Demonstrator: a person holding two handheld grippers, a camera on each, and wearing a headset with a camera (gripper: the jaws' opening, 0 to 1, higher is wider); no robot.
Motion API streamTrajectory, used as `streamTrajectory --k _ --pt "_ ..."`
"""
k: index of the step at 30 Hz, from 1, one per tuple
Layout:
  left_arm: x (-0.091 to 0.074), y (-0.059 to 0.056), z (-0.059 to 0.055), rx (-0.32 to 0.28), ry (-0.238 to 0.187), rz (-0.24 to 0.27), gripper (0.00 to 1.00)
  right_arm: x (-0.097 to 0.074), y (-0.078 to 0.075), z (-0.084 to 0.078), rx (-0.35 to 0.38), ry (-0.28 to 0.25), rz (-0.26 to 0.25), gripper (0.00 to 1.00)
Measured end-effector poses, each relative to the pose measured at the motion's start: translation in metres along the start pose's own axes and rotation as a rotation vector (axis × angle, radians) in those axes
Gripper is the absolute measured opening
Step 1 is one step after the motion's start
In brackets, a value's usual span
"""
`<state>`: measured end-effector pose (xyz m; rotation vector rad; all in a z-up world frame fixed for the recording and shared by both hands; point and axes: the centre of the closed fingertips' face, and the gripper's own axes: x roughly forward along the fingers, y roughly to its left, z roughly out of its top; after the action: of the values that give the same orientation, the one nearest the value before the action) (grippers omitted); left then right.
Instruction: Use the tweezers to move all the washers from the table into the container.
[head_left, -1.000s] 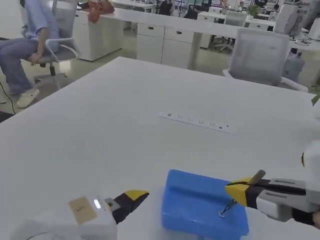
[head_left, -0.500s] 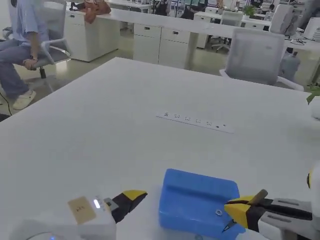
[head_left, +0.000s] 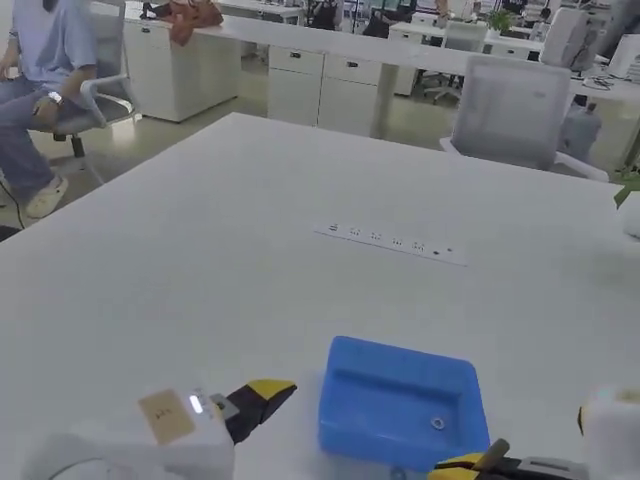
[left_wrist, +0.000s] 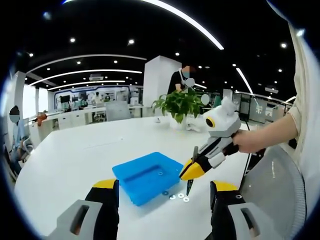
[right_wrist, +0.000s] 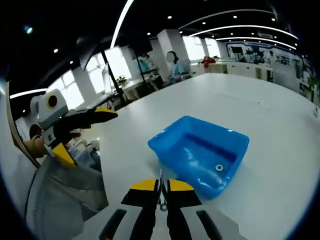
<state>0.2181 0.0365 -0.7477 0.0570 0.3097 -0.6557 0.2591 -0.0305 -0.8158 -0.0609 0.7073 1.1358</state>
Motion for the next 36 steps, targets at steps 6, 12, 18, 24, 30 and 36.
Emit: streamTrajectory --k 6,12,18,24,30,36 --pt "0.0 0.0 -0.001 -0.001 0.002 0.001 0.75 0.006 0.001 -0.007 -0.001 0.03 0.005 0.03" --pt "0.0 0.0 -0.001 0.0 0.004 0.001 0.75 0.01 0.004 -0.011 -0.008 0.045 0.01 0.03" --pt "0.0 0.0 -0.002 0.003 0.006 -0.003 0.75 0.011 0.007 -0.011 -0.045 0.06 0.001 0.03" --pt "0.0 -0.001 -0.002 0.007 0.01 -0.006 0.75 0.009 0.01 -0.011 -0.101 0.068 -0.017 0.03" --pt "0.001 -0.002 -0.004 0.001 0.02 -0.015 0.75 0.013 0.013 -0.014 -0.114 0.076 0.001 0.03" --pt "0.001 -0.002 -0.007 0.004 0.032 -0.012 0.75 0.017 0.028 -0.017 -0.238 0.095 0.001 0.04"
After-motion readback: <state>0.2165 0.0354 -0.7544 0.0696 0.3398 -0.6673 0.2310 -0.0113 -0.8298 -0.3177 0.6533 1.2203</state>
